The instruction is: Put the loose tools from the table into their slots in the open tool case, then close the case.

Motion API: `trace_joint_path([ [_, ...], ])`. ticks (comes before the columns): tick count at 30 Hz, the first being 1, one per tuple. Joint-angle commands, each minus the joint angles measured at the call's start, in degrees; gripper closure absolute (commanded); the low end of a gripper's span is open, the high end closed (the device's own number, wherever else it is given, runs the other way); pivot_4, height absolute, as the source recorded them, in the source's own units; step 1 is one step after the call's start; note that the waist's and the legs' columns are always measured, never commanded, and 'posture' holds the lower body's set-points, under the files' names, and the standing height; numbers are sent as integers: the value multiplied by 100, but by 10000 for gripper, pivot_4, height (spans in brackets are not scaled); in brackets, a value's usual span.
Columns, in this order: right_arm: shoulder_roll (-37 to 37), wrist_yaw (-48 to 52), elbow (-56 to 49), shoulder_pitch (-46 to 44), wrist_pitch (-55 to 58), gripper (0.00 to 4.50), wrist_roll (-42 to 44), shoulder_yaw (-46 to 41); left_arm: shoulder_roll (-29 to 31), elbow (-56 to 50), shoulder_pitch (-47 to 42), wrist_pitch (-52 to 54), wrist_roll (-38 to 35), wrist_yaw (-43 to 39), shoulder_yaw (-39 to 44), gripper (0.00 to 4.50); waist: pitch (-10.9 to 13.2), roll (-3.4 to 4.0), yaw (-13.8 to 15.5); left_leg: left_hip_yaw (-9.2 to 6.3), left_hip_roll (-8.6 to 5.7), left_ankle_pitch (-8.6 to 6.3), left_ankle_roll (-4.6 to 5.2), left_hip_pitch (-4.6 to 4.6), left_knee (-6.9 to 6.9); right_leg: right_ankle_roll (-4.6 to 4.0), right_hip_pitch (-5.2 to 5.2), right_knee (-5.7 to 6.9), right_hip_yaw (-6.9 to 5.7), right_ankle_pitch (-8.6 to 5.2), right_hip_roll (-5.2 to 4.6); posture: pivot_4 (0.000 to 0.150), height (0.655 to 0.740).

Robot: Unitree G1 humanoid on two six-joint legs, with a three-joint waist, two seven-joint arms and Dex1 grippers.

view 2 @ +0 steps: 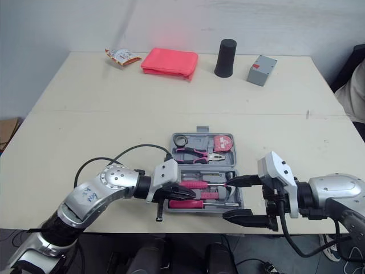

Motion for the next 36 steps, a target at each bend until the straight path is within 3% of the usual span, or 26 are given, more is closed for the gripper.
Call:
trace_joint_path([
  [1, 55, -25, -60, -47, -93, 0, 17, -4, -66, 201, 216, -609, 337, -147, -248, 44777, 0, 0, 1, 0, 1, 0, 0, 0, 0, 0, 0, 0, 0, 0, 0, 1500, 7355],
  [5, 46, -58, -68, -21, -94, 0, 21, -15, -155, 412, 565, -1458, 464, -418, -285, 44777, -1, 2, 2, 0, 0, -2, 4, 3, -1, 0, 4, -3, -1, 0, -3, 1500, 7355],
  [11, 13, -51, -92, 29, -69, 0, 46, -65, -566, 638, 669, -1776, 351, -244, 230, 44777, -1, 2, 13, -8, 0, -20, 32, 8, 2, 4, 19, -11, -9, 2, -7, 1500, 7355],
  [26, -43, -26, -68, 41, -72, 0, 13, -111, -336, 1389, 935, -2383, 1279, -558, -244, 44777, -6, 10, 3, -13, 1, -36, 46, 26, 1, 6, 48, -27, -18, 4, -9, 1500, 7355],
  [32, -16, -91, -55, -24, -51, 0, 3, -84, 71, 1545, 647, -1740, 2112, -605, -830, 44777, -54, 20, 9, -17, 0, -39, 48, 36, 1, 7, 62, -34, -20, 4, -11, 1500, 7355],
  [36, 15, -113, -77, 50, -80, 0, -34, -74, 171, 1264, 570, -1357, 1955, -691, -878, 44777, -130, 43, -19, -14, 4, -53, 43, 66, -11, 3, 92, -52, -15, 2, -10, 1500, 7355],
])
